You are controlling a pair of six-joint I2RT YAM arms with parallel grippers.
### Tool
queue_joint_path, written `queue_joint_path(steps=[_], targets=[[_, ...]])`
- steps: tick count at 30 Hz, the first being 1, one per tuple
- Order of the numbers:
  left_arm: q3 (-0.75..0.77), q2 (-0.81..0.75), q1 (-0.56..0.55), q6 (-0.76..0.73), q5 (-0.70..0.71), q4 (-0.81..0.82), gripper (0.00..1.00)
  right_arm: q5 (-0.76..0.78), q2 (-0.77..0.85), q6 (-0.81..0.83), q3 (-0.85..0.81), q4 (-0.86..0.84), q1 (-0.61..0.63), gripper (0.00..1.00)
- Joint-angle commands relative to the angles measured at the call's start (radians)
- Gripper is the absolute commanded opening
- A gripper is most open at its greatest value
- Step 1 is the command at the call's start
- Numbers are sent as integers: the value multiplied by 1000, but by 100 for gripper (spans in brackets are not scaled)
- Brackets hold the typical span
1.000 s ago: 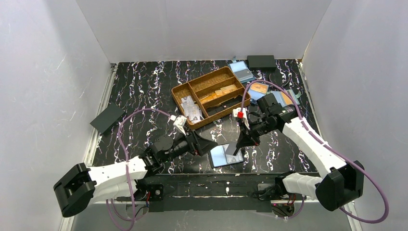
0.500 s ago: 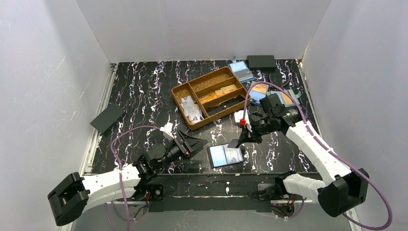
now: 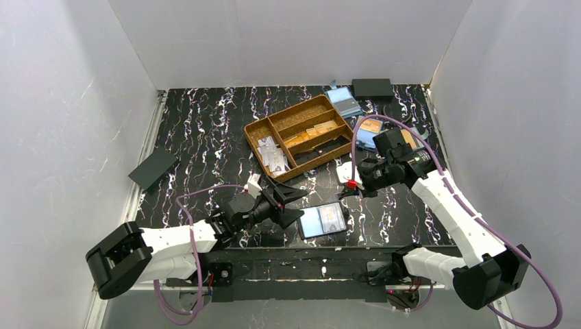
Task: Take the credit cards out of the card holder
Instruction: Place the credit card in the storage box.
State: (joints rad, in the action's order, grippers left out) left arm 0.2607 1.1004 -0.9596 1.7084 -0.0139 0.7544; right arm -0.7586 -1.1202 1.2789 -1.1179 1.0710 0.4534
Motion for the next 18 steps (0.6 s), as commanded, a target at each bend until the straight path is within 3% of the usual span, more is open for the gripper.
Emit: queue_joint_path(steps=[1,18], targets=[[74,32,-4,58,-61,9,95,-22,27,34,-13,13,4,1],[173,138,-38,150,-62,10,96,-31,92,-9,49,-53,2,1]])
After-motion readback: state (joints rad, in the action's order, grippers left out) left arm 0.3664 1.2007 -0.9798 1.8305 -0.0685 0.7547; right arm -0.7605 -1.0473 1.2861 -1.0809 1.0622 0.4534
